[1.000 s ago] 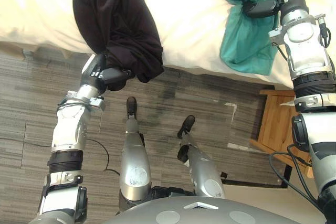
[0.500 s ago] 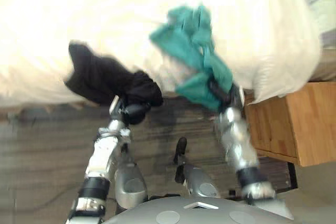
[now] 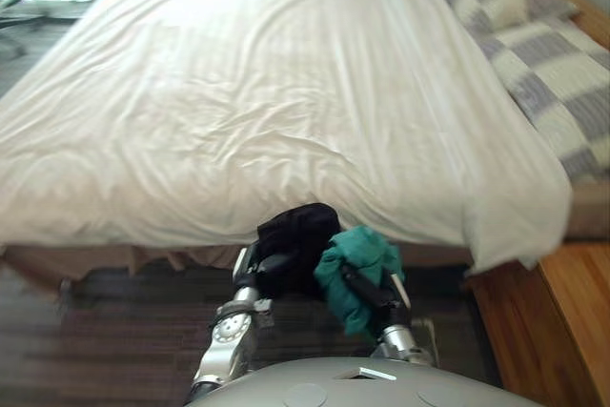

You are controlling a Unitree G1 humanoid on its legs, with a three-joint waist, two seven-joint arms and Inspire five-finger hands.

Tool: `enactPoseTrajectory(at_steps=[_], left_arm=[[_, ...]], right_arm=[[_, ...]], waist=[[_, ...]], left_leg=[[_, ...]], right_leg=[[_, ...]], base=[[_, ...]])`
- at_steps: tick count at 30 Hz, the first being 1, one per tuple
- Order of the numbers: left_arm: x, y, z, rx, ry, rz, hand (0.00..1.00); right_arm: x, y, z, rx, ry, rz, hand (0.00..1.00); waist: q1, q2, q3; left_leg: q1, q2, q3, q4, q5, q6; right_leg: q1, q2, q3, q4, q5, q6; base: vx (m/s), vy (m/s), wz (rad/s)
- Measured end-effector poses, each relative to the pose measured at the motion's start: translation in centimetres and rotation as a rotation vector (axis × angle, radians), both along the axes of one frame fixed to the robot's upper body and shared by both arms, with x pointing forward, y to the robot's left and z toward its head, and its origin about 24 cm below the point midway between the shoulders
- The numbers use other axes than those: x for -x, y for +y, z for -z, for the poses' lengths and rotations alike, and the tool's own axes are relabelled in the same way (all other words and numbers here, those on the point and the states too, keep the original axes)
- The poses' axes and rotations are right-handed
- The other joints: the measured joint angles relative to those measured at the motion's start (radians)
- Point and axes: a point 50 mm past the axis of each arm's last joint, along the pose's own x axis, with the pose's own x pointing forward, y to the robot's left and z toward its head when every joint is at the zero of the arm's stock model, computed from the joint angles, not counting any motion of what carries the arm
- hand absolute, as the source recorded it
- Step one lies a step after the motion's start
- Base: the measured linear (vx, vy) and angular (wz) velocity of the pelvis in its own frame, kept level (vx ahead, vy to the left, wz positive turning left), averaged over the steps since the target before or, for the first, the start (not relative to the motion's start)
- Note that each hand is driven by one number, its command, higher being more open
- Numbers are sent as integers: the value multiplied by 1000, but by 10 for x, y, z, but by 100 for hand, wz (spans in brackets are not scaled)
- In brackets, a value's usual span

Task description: Tidy up the quilt and then pick up the clothes from the bed and put them into the laundry hamper

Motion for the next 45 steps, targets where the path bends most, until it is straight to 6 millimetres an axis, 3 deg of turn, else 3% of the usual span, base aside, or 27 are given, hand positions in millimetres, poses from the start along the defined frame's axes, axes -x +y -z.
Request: enactPoseTrajectory(at_steps=[2, 5, 6, 7, 8, 9, 10, 11, 12, 14, 15, 16, 17, 19, 21, 23, 24, 25, 26, 28, 29, 31, 33, 35, 38, 39, 45], left_arm=[[24, 9, 13, 8, 98, -55, 0], [42, 13, 17, 28, 134, -92, 0], [47, 14, 17, 49, 136, -120, 0], [44, 21, 9, 43, 26, -118, 0], [40, 23, 1, 61, -74, -114, 0], [24, 22, -18, 109, -177, -117, 0], [19, 12, -23, 179, -175, -126, 0], [18, 9, -23, 197, -174, -130, 0], [20, 5, -22, 212, -158, -146, 0], [28, 13, -27, 15, -222, -152, 0], [26, 19, -37, -20, -301, -190, 0], [21, 25, -44, -3, -357, -209, 0], [16, 24, -46, 0, -372, -204, 0], [13, 17, -47, 19, -387, -177, 0], [13, 10, -46, 31, -384, -129, 0], [3, 4, -48, 56, -405, -63, 0], [0, 4, -49, 58, -414, -57, 0], [-5, 7, -49, 73, -419, -52, 0], [-10, 9, -47, 83, -410, -40, 0], [-15, 15, -44, 62, -392, -4, 0], [-15, 16, -43, 55, -384, 10, 0], [-15, 15, -44, 58, -387, 21, 0], [-14, 14, -44, 79, -384, 7, 0], [-11, 13, -41, 86, -356, 9, 0], [-2, 8, -40, 108, -340, 9, 0], [4, -15, -57, 211, -424, 113, 0], [7, -15, -55, 215, -411, 100, 0]], right_arm=[[-6, -12, 6, 73, -1, -107, 0], [-13, -21, 3, 76, -32, -167, 0], [-11, -21, 3, 48, -29, -162, 0], [-5, -19, 5, 15, -14, -137, 0], [-2, -17, 4, 1, -12, -123, 0], [-2, -17, 1, -4, -29, -107, 0], [0, -26, -4, 59, -49, -113, 0], [1, -29, -6, 93, -57, -114, 0], [-7, -31, -10, 134, -93, -123, 0], [-19, -29, -18, 146, -165, -109, 0], [-24, -25, -25, 154, -220, -105, 0], [-25, -24, -29, 160, -243, -88, 0], [-25, -24, -29, 161, -239, -77, 0], [-21, -32, -26, 181, -212, -70, 0], [-12, -37, -21, 154, -164, -26, 0], [-4, -40, -15, 98, -108, 31, 0], [-1, -40, -13, 100, -91, 25, 0], [2, -38, -10, 115, -75, 3, 0], [4, -32, -8, 125, -68, -13, 0], [7, -25, -7, 108, -59, -23, 0], [8, -22, -7, 97, -57, -36, 0], [8, -23, -6, 86, -54, -28, 0], [8, -26, -5, -12, -25, 28, 0], [9, -30, -3, -76, -1, 75, 0], [10, -32, -2, -66, 14, 60, 0], [10, -19, -15, -109, -29, 37, 0], [13, -19, -12, -108, -15, 39, 0]], waist=[[40, 37, 18], [48, 83, 47], [36, 93, 49], [22, 78, 54], [21, 49, 66], [50, 25, 97], [78, 55, 98], [78, 62, 100], [93, 63, 101], [82, 70, 101], [78, 42, 98], [72, 33, 106], [71, 36, 109], [71, 48, 115], [67, 67, 105], [56, 76, 106], [54, 82, 107], [46, 82, 116], [33, 82, 117], [22, 81, 119], [8, 82, 119], [13, 80, 118], [20, 64, 109], [35, 46, 105], [39, 63, 93], [43, 32, 25], [44, 29, 26]], left_leg=[[-31, 6, -27, 0, 10, 6], [-97, -3, -55, 0, 30, 26], [-140, -12, -11, 1, 23, 119], [-181, -23, 82, 4, -30, 239], [-197, -36, 138, 24, -60, 281], [-248, -42, 275, 193, -64, 276], [-230, -44, 358, 262, -57, 242], [-214, -50, 342, 236, -50, 205], [-179, -85, 307, 190, -31, 197], [-154, -111, 253, 121, -18, 218], [-153, -137, 236, 78, -7, 219], [-155, -150, 264, 79, -12, 219], [-152, -149, 288, 82, -19, 220], [-123, -161, 290, 51, -15, 220], [-99, -191, 218, 10, 14, 227], [-97, -224, 115, 7, 19, 242], [-91, -230, 88, 7, 13, 247], [-80, -232, 35, 7, 5, 258], [-79, -231, -28, 8, 7, 269], [-58, -231, -97, 8, 14, 268], [-35, -232, -156, 8, 12, 265], [-19, -238, -197, 8, 7, 258], [-5, -260, -226, 8, 1, 249], [8, -295, -229, 4, -21, 240], [7, -251, -55, 2, -57, 241], [35, -244, -2, 0, -61, 225], [40, -240, 12, 0, -68, 217]], right_leg=[[1, 8, -39, -13, 7, 0], [-13, 3, -99, -27, 20, 10], [-2, -13, -182, -34, 30, 21], [41, -30, -311, -77, 62, 15], [69, -52, -374, -105, 76, 13], [109, -76, -472, -104, 76, 14], [134, -77, -555, -62, 76, 14], [148, -85, -584, -29, 76, 13], [151, -112, -591, 53, 77, 8], [147, -81, -551, -3, 25, -18], [144, -38, -551, -138, 57, -17], [171, -40, -609, -168, 87, 26], [181, -45, -634, -161, 92, 30], [210, -61, -700, -106, 108, 28], [219, -76, -751, -40, 125, 21], [190, -141, -789, 168, 147, -20], [168, -163, -769, 247, 159, -72], [112, -174, -670, 364, 129, -122], [62, -126, -565, 374, 36, -97], [15, -44, -415, 311, -20, -76], [-7, 26, -297, 213, -30, -73], [-25, 66, -211, 111, -29, -73], [-41, 70, -159, 21, -9, -80], [-46, 33, -155, 5, 87, -84], [-38, 32, -166, -15, 99, -70], [44, 48, -155, -129, 135, -70], [44, 51, -142, -130, 135, -71]], base=[[-74, -31, 49], [-31, 10, 72], [73, 14, 188], [78, 11, 230], [148, 33, 272], [167, 76, 255], [203, 103, 241], [163, 106, 179], [108, 76, 122], [28, 21, 92], [-50, -26, 118], [-12, -20, 121], [30, 17, 126], [99, 70, 94], [133, 78, 106], [195, 56, 136], [229, 29, 120], [236, 11, 128], [233, 11, 132], [258, -21, 136], [229, -53, 123], [108, -70, 92], [84, -79, 65], [57, -67, 27], [20, -48, 6], [0, 0, 0], [-1, -1, -6]])
